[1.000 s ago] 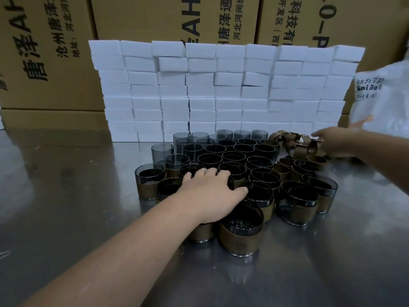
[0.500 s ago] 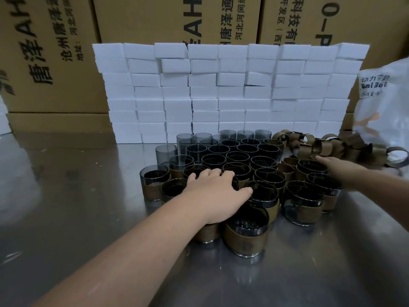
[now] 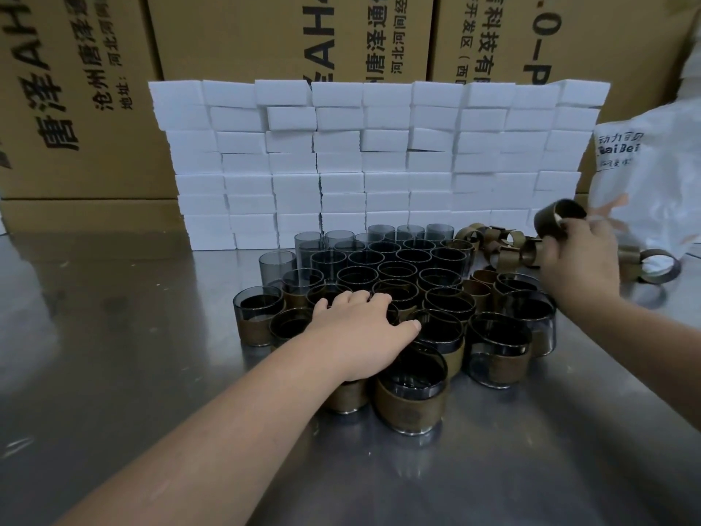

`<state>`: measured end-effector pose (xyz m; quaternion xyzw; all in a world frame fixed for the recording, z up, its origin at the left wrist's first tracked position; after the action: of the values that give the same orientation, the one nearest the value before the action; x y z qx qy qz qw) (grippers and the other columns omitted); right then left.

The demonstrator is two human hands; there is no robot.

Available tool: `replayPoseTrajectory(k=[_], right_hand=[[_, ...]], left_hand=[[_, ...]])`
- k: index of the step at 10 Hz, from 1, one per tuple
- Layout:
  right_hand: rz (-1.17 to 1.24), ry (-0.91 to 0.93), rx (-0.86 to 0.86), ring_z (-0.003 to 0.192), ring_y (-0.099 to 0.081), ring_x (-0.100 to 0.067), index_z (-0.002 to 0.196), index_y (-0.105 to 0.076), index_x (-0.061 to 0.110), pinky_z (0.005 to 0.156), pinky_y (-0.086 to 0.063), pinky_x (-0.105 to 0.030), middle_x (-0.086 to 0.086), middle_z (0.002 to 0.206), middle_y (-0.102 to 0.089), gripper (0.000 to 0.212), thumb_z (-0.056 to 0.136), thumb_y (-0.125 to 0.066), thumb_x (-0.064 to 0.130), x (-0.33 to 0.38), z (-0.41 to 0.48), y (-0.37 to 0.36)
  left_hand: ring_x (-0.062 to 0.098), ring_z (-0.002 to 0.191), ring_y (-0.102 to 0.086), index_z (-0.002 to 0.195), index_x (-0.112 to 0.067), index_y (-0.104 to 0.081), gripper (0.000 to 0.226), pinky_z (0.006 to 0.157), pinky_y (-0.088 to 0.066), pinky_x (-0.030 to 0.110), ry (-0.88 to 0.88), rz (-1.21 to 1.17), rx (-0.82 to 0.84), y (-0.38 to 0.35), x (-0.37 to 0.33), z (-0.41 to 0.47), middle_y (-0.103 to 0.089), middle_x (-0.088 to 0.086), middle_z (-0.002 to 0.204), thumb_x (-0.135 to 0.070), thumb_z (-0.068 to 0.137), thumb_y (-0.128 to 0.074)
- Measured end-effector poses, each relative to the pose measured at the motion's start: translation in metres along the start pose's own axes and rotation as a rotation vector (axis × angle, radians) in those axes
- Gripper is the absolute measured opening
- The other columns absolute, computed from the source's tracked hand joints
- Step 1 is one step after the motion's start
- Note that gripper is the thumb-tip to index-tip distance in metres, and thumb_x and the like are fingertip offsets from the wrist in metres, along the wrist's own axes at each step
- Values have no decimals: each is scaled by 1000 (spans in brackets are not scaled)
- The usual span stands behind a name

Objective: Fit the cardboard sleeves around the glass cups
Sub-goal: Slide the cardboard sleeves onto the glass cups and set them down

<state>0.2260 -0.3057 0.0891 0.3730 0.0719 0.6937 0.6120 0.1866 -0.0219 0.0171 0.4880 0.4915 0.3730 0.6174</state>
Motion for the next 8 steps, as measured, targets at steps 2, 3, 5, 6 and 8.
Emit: replayPoseTrajectory(k=[2, 3, 5, 6, 8], right_hand=[[460, 15, -128, 87, -53, -23, 105, -54, 11, 69, -35, -29, -13, 107, -55, 24, 94, -38, 24, 63, -1, 63], [911, -192, -83, 83, -61, -7, 91, -47, 24, 69, -43, -28, 9, 86, -57, 12, 96, -36, 21, 90, -32, 68], [1425, -525, 165, 68, -57, -9, 78, -50, 17, 68, -49, -23, 2, 75, -54, 15, 93, -49, 16, 134, -69, 31], [1159, -213, 167, 46, -46, 5, 80, -46, 21, 44, -37, -8, 5, 68, -48, 14, 86, -58, 17, 143, -76, 37], [1040, -172, 280, 53, -43, -7, 81, -48, 28, 54, -35, -25, 7, 67, -47, 11, 92, -50, 32, 138, -71, 20]], left_hand=[[20, 142, -12, 146, -29, -20, 69, 113, -5, 47, 0, 5, -15, 1, 0, 0, -18, 0, 154, -65, 88, -26], [20, 142, -12, 146, -28, -20, 69, 113, -5, 47, 3, 4, -26, 2, 0, 0, -19, -1, 154, -65, 88, -26], [20, 140, -19, 144, -28, -26, 63, 114, -11, 46, 15, -29, -29, 4, 2, 2, -26, -2, 152, -62, 91, -27], [14, 116, -47, 129, -29, -50, 46, 100, -32, 33, 25, -439, -96, 17, 9, 5, -52, -8, 130, -53, 92, -35], [14, 93, -55, 108, -29, -58, 26, 84, -43, 31, 216, -436, -441, 64, 69, 5, -59, -7, 101, -27, 89, -41]])
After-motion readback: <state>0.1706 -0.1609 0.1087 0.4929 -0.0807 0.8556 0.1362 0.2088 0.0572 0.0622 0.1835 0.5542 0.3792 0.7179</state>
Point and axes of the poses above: each hand's wrist, its own z-axis towards the middle knuckle, its own y-axis out of the back of the hand, x = y × z, the point moved 9 cm from there along z, towards the middle knuckle
